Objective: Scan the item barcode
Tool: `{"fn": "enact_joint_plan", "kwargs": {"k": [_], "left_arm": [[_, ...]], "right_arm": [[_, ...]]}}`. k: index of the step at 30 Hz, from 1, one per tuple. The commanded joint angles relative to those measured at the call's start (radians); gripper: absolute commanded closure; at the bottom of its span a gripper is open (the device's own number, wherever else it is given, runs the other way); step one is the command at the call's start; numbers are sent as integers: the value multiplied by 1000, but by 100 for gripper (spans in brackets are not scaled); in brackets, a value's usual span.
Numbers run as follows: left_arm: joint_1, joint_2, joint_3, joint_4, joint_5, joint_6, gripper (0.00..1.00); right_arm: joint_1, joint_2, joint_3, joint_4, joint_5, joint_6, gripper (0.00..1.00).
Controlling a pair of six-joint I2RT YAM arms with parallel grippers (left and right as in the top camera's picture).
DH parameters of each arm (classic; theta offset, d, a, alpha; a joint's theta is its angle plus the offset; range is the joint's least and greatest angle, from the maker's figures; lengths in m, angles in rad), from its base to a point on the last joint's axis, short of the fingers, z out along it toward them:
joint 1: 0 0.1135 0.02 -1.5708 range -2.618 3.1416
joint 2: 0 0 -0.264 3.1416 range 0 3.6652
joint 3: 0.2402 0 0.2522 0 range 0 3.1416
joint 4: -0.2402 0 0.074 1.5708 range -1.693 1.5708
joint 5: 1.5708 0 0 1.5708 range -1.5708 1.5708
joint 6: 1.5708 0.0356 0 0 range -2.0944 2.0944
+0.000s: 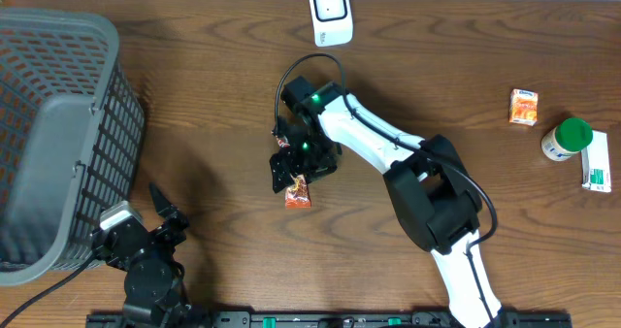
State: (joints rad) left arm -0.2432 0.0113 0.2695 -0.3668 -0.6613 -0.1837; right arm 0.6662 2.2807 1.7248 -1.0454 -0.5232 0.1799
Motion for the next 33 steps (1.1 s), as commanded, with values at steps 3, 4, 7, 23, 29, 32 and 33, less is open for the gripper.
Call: {"fn": "enact_joint_plan", "kwargs": {"k": [3,4,7,23,29,32,33], "left_arm": [[2,-1,3,0,-13,-5,15],[2,-1,3,0,-12,-5,15],[2,-1,3,0,-13,-5,15],[2,-1,3,0,-13,-5,15],[2,-1,3,0,-13,-5,14],[2,-1,3,0,-13,-5,15],[2,-1,3,0,-13,-5,15]], "right_arm": [[18,72,-126,70,112,33,20],[18,72,-140,82,113,33,21],[18,72,-171,105,115,34,23],[18,72,-187,166,126,53,51],[18,72,-187,188,142,213,36],[23,72,-187,188,192,353,39],[25,72,-188,186,208,392,40]]}}
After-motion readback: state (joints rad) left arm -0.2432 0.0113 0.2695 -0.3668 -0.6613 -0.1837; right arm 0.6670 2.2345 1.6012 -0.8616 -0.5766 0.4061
